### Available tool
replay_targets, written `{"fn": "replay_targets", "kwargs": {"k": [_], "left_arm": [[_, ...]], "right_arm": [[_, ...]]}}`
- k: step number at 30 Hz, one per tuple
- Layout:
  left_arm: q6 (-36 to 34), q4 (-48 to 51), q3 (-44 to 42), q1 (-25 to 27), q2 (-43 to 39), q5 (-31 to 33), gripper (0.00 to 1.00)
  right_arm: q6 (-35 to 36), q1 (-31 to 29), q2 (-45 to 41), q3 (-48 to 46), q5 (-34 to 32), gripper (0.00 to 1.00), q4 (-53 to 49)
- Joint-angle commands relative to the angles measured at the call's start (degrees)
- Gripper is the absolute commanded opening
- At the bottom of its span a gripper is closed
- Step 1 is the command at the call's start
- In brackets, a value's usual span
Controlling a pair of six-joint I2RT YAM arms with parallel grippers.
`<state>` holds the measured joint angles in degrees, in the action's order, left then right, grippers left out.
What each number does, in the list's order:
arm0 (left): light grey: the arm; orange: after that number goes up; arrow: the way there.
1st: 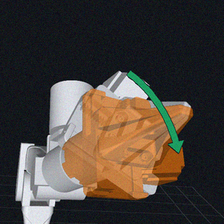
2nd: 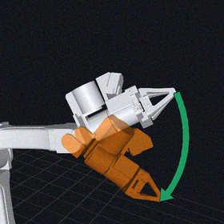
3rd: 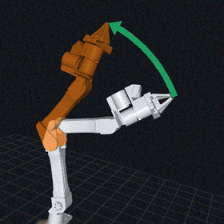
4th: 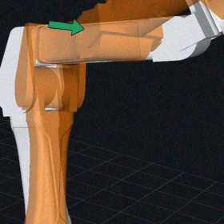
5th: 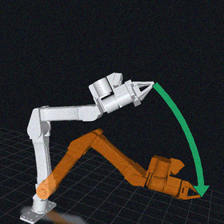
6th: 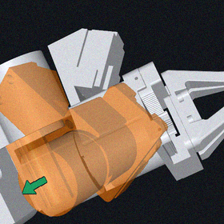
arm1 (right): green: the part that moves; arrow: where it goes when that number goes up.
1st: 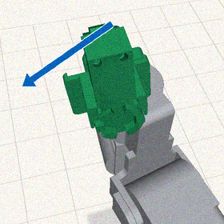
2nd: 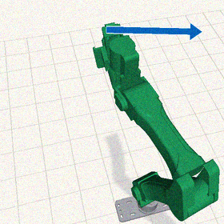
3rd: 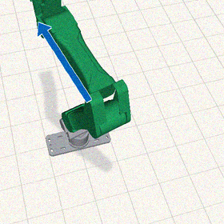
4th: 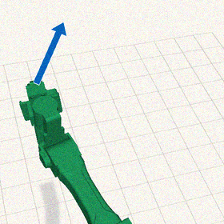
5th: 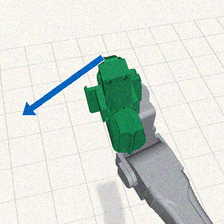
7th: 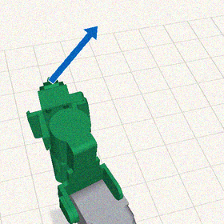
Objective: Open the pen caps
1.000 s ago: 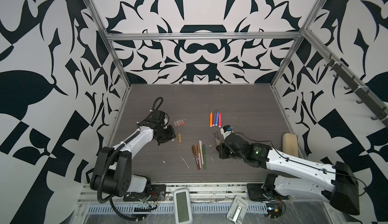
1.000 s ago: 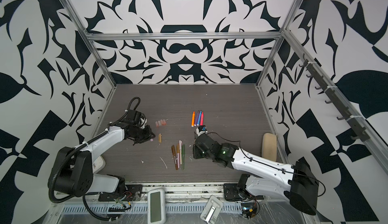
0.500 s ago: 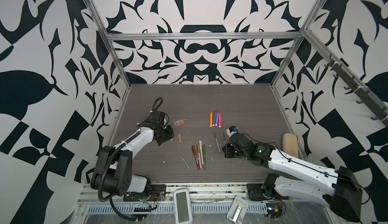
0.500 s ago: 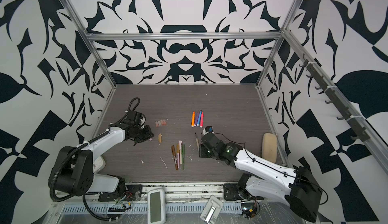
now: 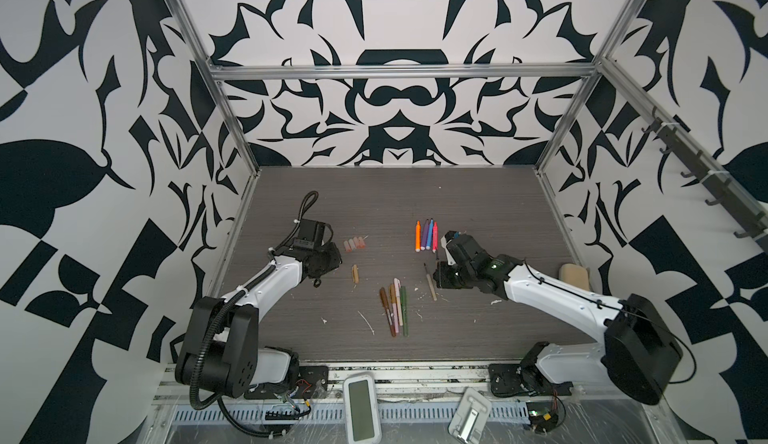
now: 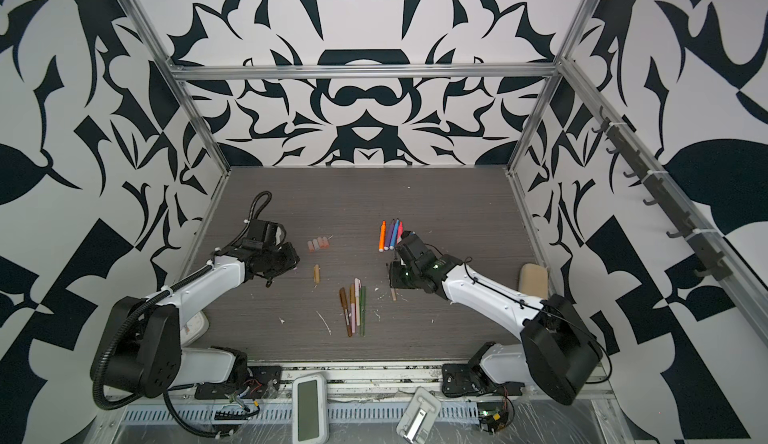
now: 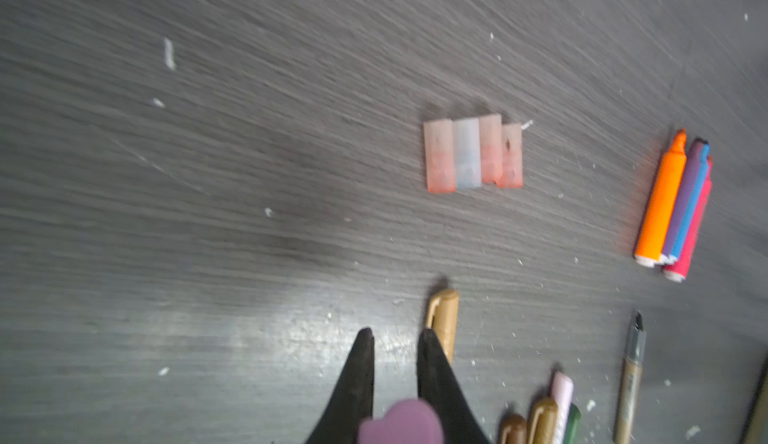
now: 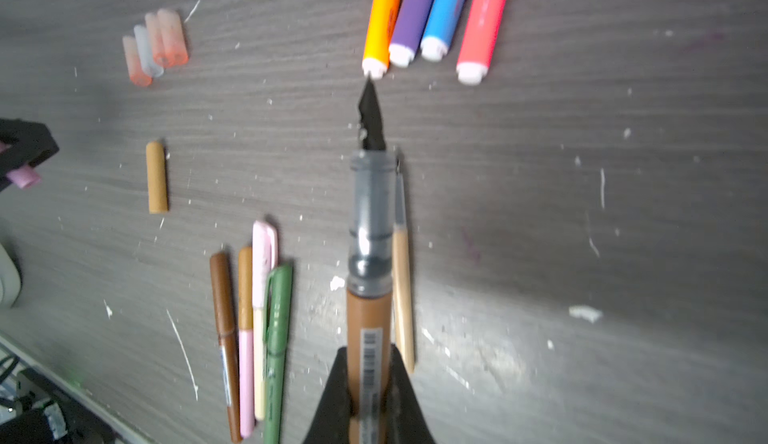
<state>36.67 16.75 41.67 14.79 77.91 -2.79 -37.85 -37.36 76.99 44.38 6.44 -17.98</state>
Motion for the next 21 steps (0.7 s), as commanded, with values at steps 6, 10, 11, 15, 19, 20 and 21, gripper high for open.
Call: {"fn": "replay_targets", "kwargs": {"k": [6,10,11,15,19,20,21], "left_arm": [[4.05,1.85,-1.90,-0.20,-5.93,2.67,0.00],[4.99,2.74,-4.76,-0.09,-11.20,0.56,0.00],[5.16,3.17,-5.39,-0.17,-12.39,0.27,0.00],[6.00,5.31,-5.59,-0.19,-15.35,-0.81,0.00],[5.90,6.59,-4.57,-0.16,-16.20,-1.64,0.00],[5.33,7.21,-4.10,-0.19,-15.85,-0.96,0.00],[4.64,8.18,-3.51,-0.15,-15.32,-0.17,0.00]], "right_arm": [[3.69,3.77,6.50,3.47,5.11,0.00,2.81],[2.30,3.79,4.58,2.07,5.45,0.00,3.01],[2.22,3.76,3.96,1.71,5.76,0.00,3.20],[3.89,3.82,0.72,1.82,5.16,0.00,1.18],[5.90,3.87,-5.30,-0.57,1.68,0.00,0.93],[6.83,3.87,-6.51,-1.58,0.09,0.00,1.37],[8.18,3.83,-7.36,-2.74,-1.60,0.00,1.85]]}}
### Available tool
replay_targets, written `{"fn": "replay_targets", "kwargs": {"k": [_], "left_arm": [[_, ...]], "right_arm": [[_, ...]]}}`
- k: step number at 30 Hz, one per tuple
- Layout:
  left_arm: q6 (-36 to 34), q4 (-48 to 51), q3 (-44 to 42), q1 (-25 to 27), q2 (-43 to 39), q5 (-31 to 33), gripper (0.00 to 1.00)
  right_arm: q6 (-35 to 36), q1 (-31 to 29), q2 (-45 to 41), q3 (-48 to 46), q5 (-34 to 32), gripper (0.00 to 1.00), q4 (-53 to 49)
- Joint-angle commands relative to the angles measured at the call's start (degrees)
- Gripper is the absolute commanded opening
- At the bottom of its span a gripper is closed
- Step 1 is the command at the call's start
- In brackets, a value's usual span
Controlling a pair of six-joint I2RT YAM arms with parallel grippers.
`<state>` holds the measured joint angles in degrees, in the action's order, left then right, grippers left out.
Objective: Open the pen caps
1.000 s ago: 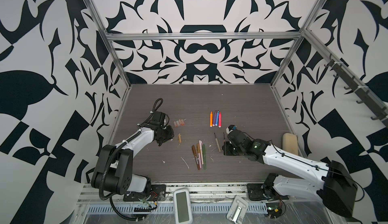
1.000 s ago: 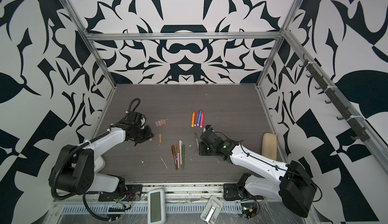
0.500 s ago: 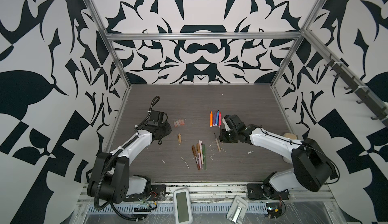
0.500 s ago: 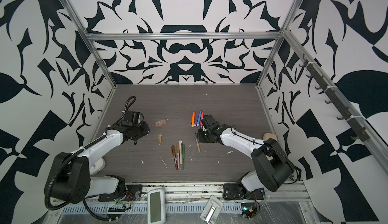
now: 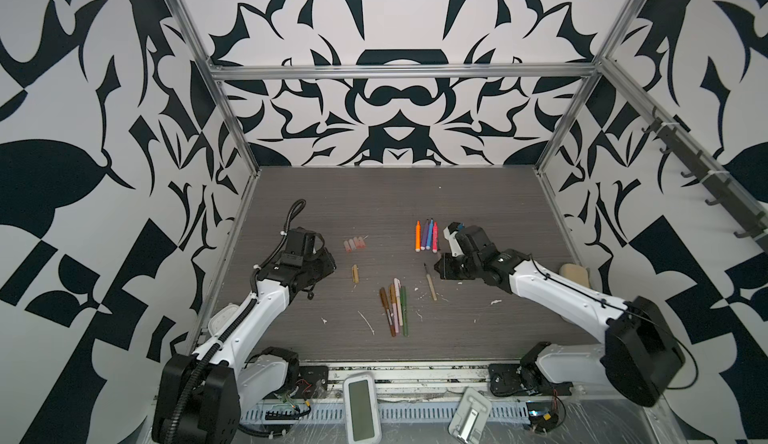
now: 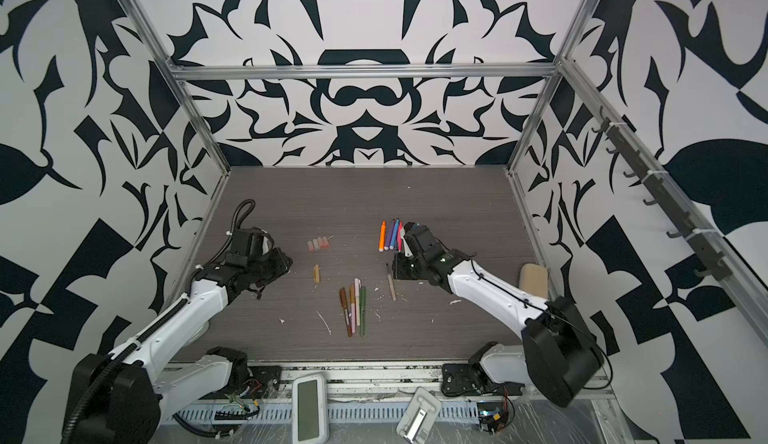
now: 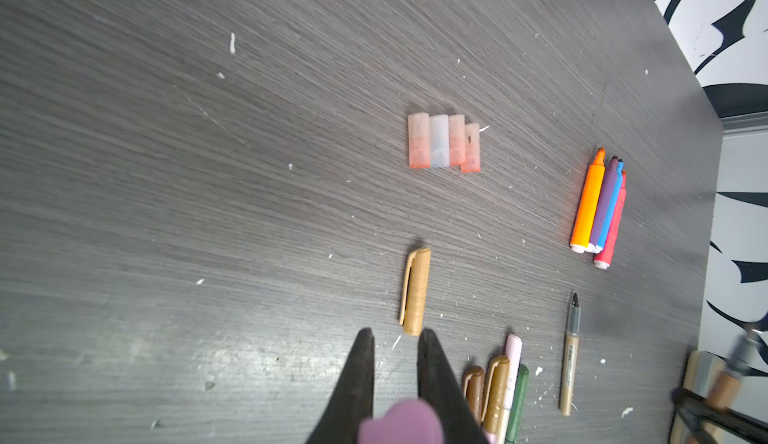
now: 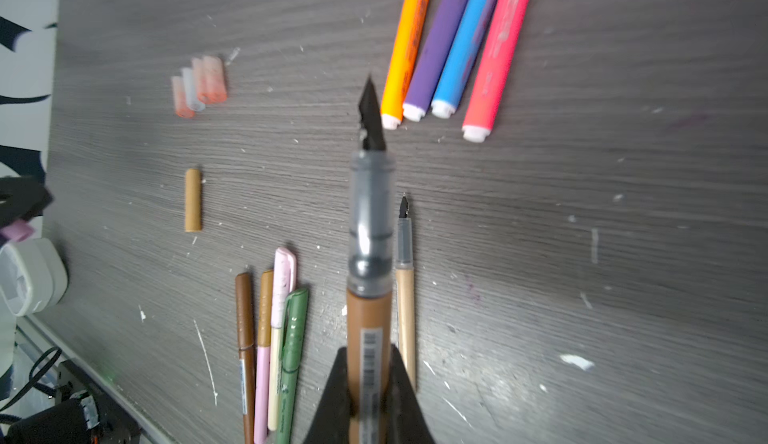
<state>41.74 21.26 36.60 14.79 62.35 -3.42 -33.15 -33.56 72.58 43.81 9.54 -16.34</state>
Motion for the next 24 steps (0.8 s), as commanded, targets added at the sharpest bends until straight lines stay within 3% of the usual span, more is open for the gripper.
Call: {"fn": "replay_targets", "kwargs": {"k": [1,4,11,17,24], "left_arm": [[-0.88,4.18,2.01,-0.11,0.91,1.23,0.00],[-1.17,2.26,2.26,-0.13,3.67,3.08,0.00],[-4.29,0.23,9.77,-0.19,15.73,6.93,0.00],[-2.68,-2.58,10.10,-0.12,19.20,4.67,0.00],[-0.89,-2.85,7.08,-0.12,19.09,1.10,0.00]], "right_arm": [[4.25,0.20,-3.29,-2.85,-6.25,0.00,0.52],[6.10,1.62,-3.15,-3.66,-9.36,0.00,0.66],[8.04,7.63,-4.69,-7.08,-7.09,0.00,2.98],[7.37,13.51,-0.73,-8.13,-0.72,0.00,4.98],[4.86,14.14,-1.51,-7.51,2.93,0.00,2.25]]}}
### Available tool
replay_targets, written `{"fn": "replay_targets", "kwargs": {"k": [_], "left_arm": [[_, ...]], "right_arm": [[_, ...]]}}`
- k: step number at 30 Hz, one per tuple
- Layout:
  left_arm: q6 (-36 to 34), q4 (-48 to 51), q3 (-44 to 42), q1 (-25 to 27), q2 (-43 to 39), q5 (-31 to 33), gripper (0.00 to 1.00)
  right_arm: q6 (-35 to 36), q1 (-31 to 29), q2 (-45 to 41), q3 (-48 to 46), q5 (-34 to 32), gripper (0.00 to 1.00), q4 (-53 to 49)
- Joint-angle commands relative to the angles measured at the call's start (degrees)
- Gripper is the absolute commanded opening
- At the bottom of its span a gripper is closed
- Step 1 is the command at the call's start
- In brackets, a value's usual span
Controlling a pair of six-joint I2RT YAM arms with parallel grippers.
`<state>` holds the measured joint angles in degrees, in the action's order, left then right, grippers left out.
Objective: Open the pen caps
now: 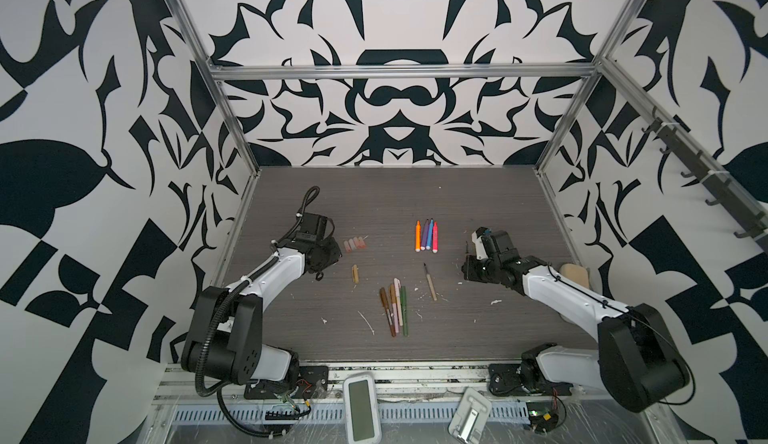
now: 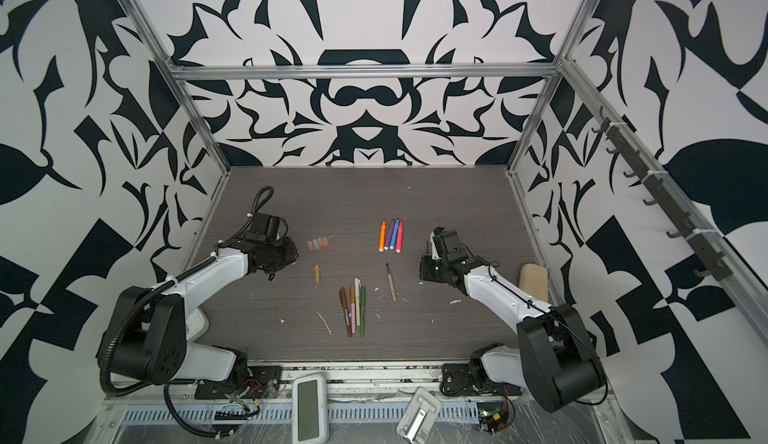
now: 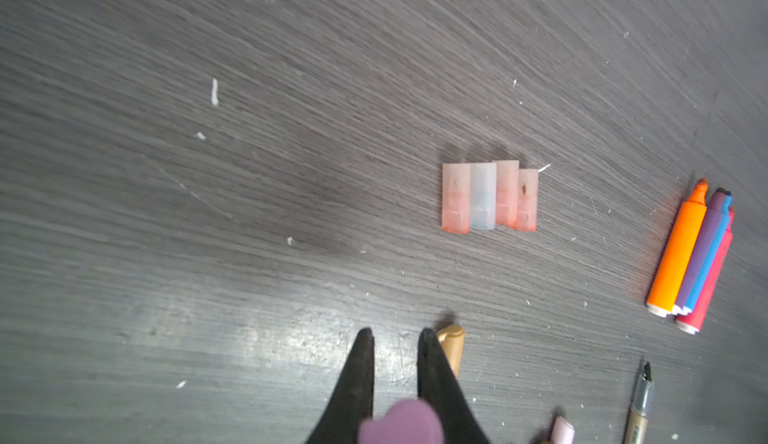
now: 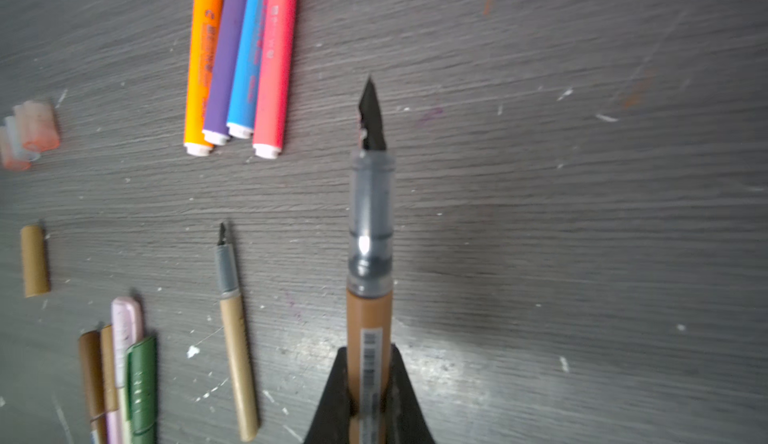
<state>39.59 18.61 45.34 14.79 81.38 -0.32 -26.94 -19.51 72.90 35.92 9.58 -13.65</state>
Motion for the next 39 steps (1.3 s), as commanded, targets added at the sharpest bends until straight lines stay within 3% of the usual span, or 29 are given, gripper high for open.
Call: {"fn": "replay_targets", "kwargs": {"k": [1,9,18,32,36,39], "left_arm": [[1.44,-0.49,-2.16,-0.17,-0.10,-2.56,0.00],[-0.75,-0.95,-2.95,-0.15,5.45,-10.15,0.00],[-2.81,-2.70,-1.85,-0.06,10.71,-13.30,0.00],[-3.95,-3.50,-3.54,1.12,9.00,-16.34,0.00],[-3.93,-3.09,-4.00,1.16,7.83,-16.03,0.09],[-3.41,-2.97,-4.88,1.29,6.21,-15.49,0.21]], "right_arm": [[-1.60,0.08,-2.56,0.23,3.42,0.00,-0.80],[3.60,0.13,-8.41,-4.63,-0.77,0.00,-2.76],[4.05,0.17,-9.39,-6.19,1.27,0.00,-0.87],[4.27,0.14,-8.08,-6.55,2.82,0.00,-0.06],[4.13,0.17,-8.31,-6.73,2.89,0.00,-0.04],[4.13,0.17,-7.89,-6.70,3.21,0.00,0.10]]}}
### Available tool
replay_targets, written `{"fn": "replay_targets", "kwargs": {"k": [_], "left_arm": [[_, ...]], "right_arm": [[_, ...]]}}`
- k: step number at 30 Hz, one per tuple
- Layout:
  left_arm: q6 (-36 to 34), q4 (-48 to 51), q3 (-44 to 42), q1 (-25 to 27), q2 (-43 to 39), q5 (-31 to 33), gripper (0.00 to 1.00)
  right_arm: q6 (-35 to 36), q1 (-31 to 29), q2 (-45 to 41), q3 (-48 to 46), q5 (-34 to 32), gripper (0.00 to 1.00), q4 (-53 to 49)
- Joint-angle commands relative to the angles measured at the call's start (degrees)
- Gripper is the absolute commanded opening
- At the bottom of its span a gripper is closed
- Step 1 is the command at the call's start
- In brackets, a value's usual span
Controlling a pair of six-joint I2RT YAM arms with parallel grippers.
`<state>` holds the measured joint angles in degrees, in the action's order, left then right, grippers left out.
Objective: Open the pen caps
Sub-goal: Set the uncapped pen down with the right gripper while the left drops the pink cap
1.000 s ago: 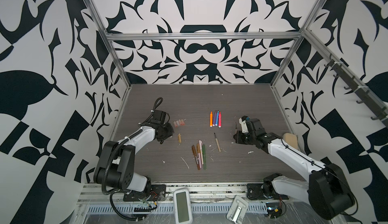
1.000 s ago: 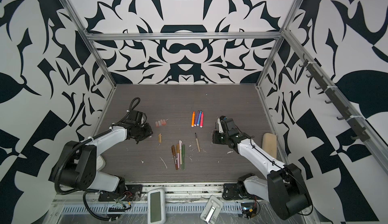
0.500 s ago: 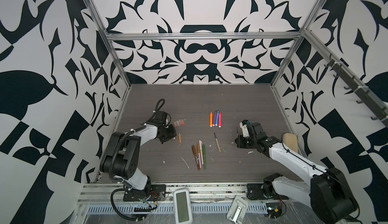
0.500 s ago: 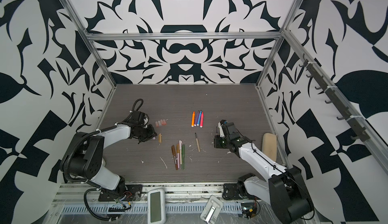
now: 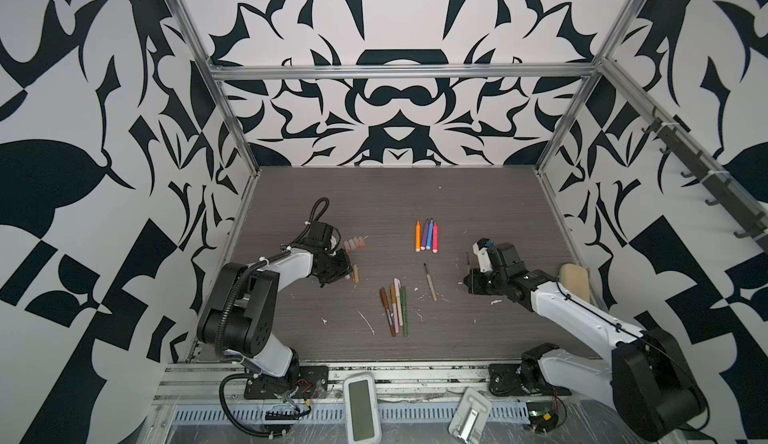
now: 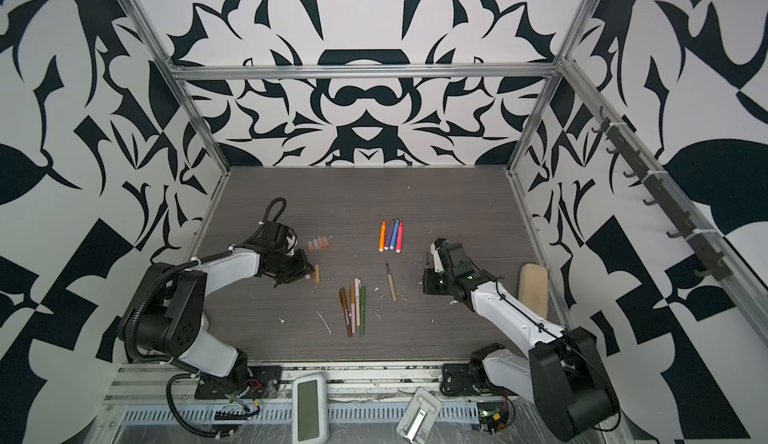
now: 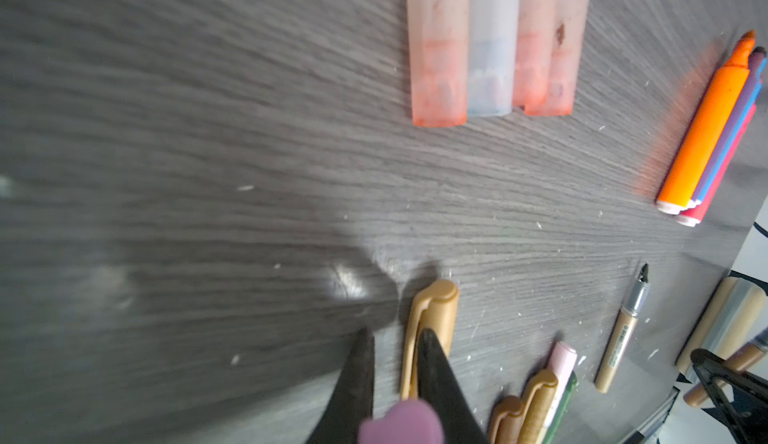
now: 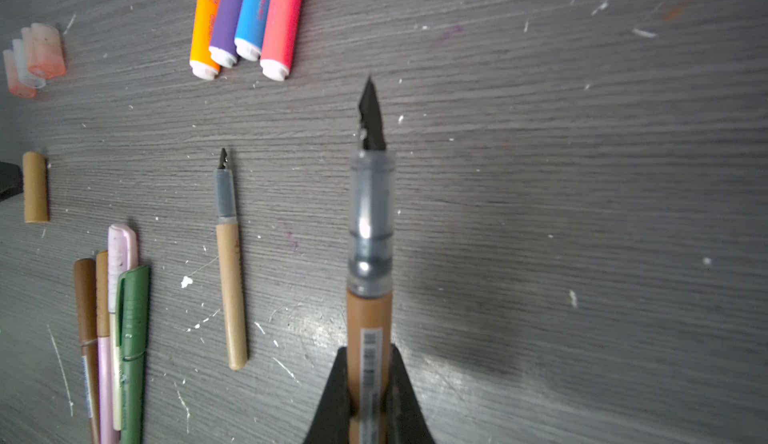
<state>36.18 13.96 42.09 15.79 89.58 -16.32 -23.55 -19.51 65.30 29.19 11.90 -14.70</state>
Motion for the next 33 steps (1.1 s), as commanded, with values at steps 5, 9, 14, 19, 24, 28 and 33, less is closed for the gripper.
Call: {"fn": "replay_targets", "kwargs": {"k": [5,9,14,19,24,28,33], "left_arm": [[1.64,1.75,-2.67,0.47,-5.19,0.23,0.34],[2.65,2.16,-2.70,0.46,-8.21,0.39,0.43],[2.78,4.42,-1.51,0.44,-10.70,0.22,0.42],[3.45,6.84,-0.52,0.47,-18.60,0.27,0.42],[4.23,8.12,-0.07,0.46,-25.17,0.84,0.43],[4.95,7.33,-1.24,0.47,-26.13,0.28,0.43],[4.74,8.84,-0.25,0.47,-26.01,-0.77,0.43]], "right_arm": [[0.66,0.09,1.59,0.69,2.27,0.00,1.21],[0.79,0.08,4.72,1.65,5.37,0.00,1.72],[0.77,-0.30,8.20,2.06,11.94,0.00,5.27],[0.72,-2.38,14.55,4.73,17.30,0.00,7.45],[0.01,-3.69,17.48,5.96,17.37,0.00,8.71],[0.08,-3.87,17.36,6.14,16.68,0.24,8.68],[0.30,-3.96,14.65,5.29,15.53,0.40,8.04]]}}
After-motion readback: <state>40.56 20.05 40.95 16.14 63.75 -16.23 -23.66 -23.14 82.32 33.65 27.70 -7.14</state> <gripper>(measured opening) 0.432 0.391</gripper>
